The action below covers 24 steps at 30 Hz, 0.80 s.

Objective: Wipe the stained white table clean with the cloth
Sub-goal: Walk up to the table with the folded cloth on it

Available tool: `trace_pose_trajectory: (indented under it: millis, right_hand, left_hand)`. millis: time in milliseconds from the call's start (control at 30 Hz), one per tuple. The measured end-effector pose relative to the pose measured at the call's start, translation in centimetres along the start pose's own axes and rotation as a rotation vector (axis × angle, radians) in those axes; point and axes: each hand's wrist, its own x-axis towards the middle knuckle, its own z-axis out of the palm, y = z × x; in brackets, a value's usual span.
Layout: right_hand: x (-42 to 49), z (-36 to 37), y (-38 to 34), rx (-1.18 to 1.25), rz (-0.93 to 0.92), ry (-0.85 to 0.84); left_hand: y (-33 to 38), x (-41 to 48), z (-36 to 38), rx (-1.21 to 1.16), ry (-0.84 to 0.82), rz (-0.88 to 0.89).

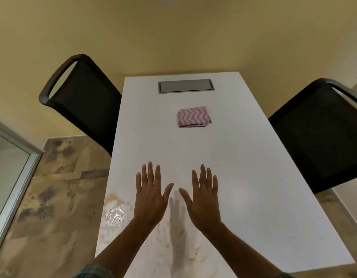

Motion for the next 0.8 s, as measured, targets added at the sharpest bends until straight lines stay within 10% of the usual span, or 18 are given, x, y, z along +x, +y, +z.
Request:
trace_pose_trajectory:
  millis: [800]
  right_hand:
    - [25.6,5.3,9.3,-0.029,0.006,-0.013]
  left_hand:
    - [4.9,24.7,9.7,-0.092,-0.007,-0.062]
